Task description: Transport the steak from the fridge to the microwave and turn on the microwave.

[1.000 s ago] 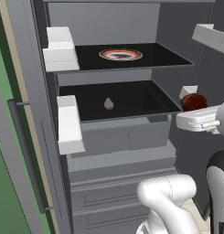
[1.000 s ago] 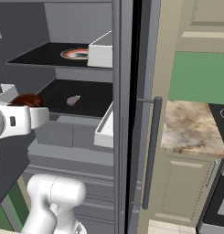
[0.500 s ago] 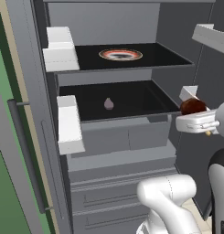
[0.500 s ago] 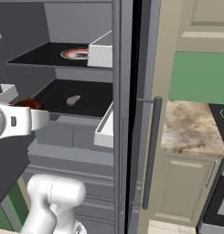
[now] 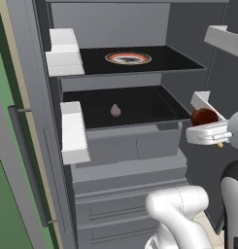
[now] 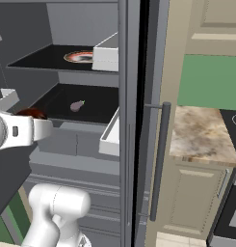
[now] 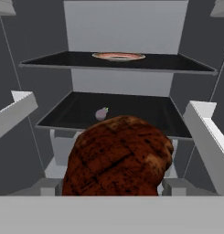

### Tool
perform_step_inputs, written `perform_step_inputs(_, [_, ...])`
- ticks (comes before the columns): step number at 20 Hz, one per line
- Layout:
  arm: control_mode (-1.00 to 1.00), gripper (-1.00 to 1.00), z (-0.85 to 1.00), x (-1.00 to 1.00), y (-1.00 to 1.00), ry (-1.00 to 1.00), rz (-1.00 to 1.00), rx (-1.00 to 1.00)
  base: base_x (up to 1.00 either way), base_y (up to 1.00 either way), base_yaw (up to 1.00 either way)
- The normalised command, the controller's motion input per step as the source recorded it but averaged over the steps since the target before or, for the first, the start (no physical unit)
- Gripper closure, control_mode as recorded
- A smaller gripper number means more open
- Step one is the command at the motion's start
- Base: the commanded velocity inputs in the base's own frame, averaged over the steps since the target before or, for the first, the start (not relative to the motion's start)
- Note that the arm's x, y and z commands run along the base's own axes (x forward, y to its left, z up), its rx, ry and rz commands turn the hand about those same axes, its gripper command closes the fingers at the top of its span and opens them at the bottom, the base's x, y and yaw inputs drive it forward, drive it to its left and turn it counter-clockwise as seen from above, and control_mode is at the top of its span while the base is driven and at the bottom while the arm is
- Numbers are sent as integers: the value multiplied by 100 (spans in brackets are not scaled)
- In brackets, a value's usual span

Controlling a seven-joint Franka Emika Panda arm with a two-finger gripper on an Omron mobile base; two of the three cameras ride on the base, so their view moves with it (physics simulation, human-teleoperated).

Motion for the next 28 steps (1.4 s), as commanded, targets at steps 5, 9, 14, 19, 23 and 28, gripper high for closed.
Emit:
perform_step_inputs(5, [100,100,0,0,0,0,0,0,-5,0,-1])
perform_step_inputs(9, [100,100,0,0,0,0,0,0,-56,-2,-12])
perform_step_inputs(14, [100,100,0,0,0,0,0,0,-84,-20,-23])
perform_step_inputs(19, [100,100,0,0,0,0,0,0,-63,-32,-26])
perform_step_inputs(23, [100,100,0,0,0,0,0,0,-32,-45,-24])
perform_step_inputs(28, [100,100,0,0,0,0,0,0,-10,-72,-20])
